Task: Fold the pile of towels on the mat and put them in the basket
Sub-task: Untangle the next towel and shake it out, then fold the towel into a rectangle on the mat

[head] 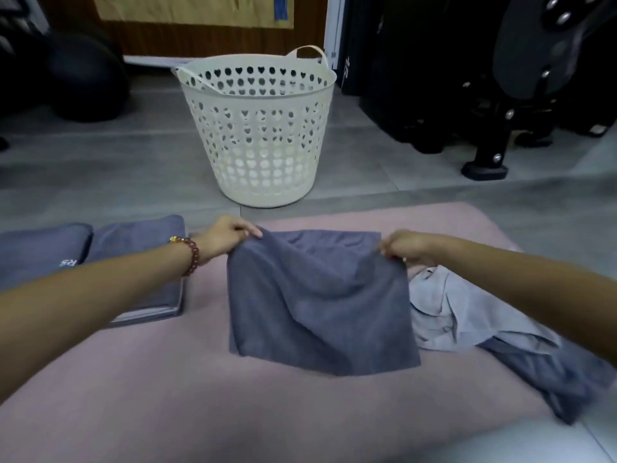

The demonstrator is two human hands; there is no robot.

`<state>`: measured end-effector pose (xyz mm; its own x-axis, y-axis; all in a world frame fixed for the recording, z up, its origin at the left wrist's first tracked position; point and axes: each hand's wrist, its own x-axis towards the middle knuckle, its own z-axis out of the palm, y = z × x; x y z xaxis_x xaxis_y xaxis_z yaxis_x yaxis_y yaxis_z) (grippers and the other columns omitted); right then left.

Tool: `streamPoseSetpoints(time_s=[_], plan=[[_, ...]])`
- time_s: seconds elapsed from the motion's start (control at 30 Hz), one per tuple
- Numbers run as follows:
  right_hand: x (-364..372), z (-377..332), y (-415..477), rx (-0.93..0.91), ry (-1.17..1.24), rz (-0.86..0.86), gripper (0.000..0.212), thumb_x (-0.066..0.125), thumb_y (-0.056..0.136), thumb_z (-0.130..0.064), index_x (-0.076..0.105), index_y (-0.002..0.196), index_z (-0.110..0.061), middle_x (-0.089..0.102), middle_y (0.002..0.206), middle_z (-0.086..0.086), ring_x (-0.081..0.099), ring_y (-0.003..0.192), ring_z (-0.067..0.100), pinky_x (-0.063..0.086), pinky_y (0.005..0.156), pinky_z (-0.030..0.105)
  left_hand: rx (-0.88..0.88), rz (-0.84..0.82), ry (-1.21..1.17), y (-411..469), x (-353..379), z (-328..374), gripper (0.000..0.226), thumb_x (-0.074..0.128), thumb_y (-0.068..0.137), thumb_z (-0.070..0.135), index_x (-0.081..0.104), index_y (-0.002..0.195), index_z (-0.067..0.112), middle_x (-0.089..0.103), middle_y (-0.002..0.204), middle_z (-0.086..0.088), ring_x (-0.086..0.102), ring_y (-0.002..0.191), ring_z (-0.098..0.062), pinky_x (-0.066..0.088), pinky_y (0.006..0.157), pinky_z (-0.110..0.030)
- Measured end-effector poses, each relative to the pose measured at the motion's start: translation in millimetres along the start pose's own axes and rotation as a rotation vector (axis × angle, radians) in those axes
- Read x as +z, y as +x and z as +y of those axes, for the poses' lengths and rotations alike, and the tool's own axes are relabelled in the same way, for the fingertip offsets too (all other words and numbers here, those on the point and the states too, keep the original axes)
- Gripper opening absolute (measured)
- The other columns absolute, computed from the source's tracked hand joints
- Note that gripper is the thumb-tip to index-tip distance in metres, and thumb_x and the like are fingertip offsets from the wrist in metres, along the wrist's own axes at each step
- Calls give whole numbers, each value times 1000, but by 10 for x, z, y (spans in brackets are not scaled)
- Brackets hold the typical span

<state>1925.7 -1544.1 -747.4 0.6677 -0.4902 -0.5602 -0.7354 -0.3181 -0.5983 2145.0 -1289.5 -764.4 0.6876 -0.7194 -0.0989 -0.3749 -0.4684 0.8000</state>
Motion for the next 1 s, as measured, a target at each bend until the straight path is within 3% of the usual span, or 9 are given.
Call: streamPoseSetpoints(time_s=[0.07,0.2,0.3,0.4,0.53,0.63,0.7,0.9,1.0], plan=[[-210,-62,296,-103,90,371,41,45,91,2,51,130,-6,48,133,17,49,118,30,42,96,36,87,157,-58,270,-30,49,27,42,94,-4,62,112,0,59,115,-13,48,98,-14,46,78,-12],[-192,-16,527,-74,72,371,76,52,93,-13,7,149,-37,-6,153,21,20,139,34,31,107,39,-120,2,-144,354,232,-157,38,40,100,18,40,138,16,44,120,3,41,106,-14,40,75,-21],[239,385,470,2,-57,186,75,54,91,-13,8,150,-27,12,152,12,26,134,34,34,105,43,-241,-53,-85,70,709,-642,16,49,96,9,59,104,-1,56,89,-3,47,81,-15,36,47,-6],[647,811,348,40,-306,128,49,55,91,-16,38,137,-10,45,131,12,46,118,28,43,91,33,-360,-24,-161,-232,1031,-1114,24,65,87,14,56,66,9,56,56,8,49,63,-12,36,43,-11],[923,1395,329,81,-276,536,51,64,84,-14,46,128,1,41,130,25,40,122,35,30,101,34,-378,18,-104,-543,1265,-1334,34,70,79,4,43,99,8,52,90,-2,50,86,-19,37,68,-25],[988,1676,320,49,-185,410,22,66,82,-14,58,101,-5,57,99,16,55,101,32,43,77,32,-365,52,2,-622,1325,-1307,32,65,81,3,43,104,4,49,98,-9,52,94,-25,34,70,-25],[1058,1754,285,-25,-157,290,15,66,83,-13,51,84,-10,54,76,6,55,81,24,36,59,29,-362,16,70,-604,1317,-1281,36,62,83,6,43,112,-2,48,101,-11,53,100,-29,36,72,-26],[972,1551,191,-206,-23,552,16,61,87,-12,52,75,-8,54,68,8,51,67,22,35,62,31,-112,298,-61,-569,1173,-1007,33,40,78,-19,55,105,-10,59,99,-16,54,93,-25,38,69,-21],[907,1210,10,-292,243,476,23,54,85,-8,43,66,-15,43,62,-1,43,52,-2,34,52,14,112,301,-183,-580,1011,-822,46,30,75,-25,57,103,-1,59,90,-8,56,74,-19,44,57,-9]])
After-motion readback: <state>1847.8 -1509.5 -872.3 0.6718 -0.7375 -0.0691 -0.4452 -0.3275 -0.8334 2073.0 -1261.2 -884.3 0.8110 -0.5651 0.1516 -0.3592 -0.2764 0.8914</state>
